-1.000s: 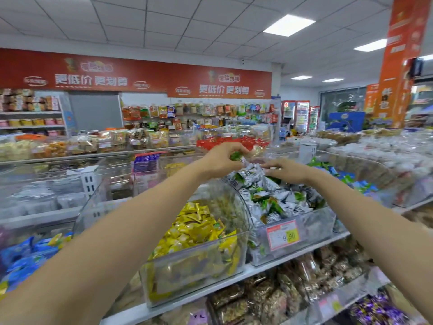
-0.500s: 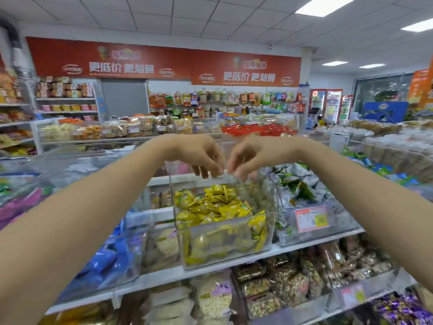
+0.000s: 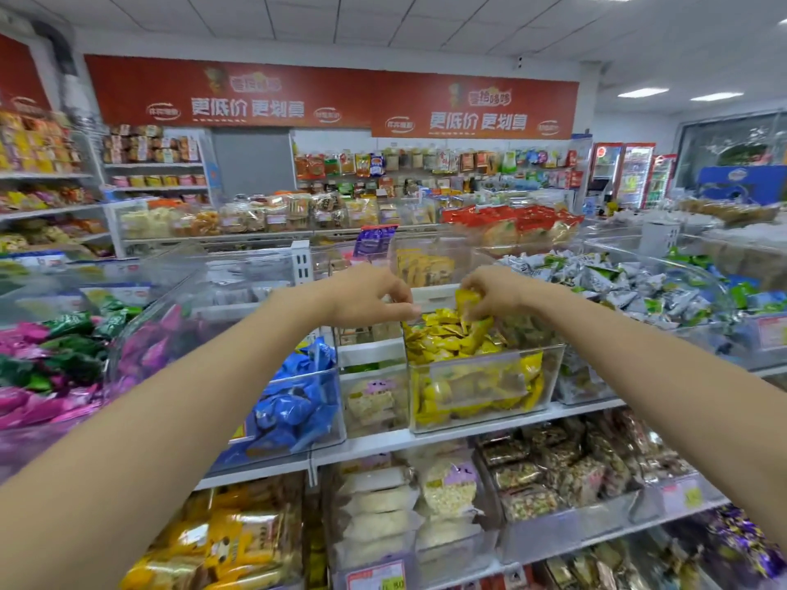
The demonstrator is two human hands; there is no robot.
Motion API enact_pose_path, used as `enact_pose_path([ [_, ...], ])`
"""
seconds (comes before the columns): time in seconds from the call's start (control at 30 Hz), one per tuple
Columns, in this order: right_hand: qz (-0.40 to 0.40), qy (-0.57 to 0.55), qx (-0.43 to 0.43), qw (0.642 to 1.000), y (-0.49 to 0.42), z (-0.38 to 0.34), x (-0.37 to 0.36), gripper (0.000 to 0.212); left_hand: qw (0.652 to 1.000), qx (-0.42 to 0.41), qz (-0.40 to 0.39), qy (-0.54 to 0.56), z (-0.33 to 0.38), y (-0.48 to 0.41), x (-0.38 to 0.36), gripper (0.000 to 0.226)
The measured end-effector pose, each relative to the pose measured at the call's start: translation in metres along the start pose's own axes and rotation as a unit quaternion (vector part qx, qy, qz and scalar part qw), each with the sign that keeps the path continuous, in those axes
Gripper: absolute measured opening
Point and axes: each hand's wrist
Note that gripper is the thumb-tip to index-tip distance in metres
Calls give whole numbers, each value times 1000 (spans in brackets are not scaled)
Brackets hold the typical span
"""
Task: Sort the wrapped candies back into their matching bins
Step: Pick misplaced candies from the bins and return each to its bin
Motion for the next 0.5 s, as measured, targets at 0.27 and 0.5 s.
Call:
enact_pose_path([
  [0.27,-231,-152,53,959,12,-40,-6,47,984,45,172,35,-18,34,-9,34],
  [0.5,-181,-9,71,981,2,-42,-26,20,983,104,147,32,-10,71,-17,43],
])
Point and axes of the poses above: each hand's wrist, its own y-axis away from the middle knuckle, its own x-axis out of the back of the hand, z = x × y, and after that the axes turned 9 degrees about x, right-handed
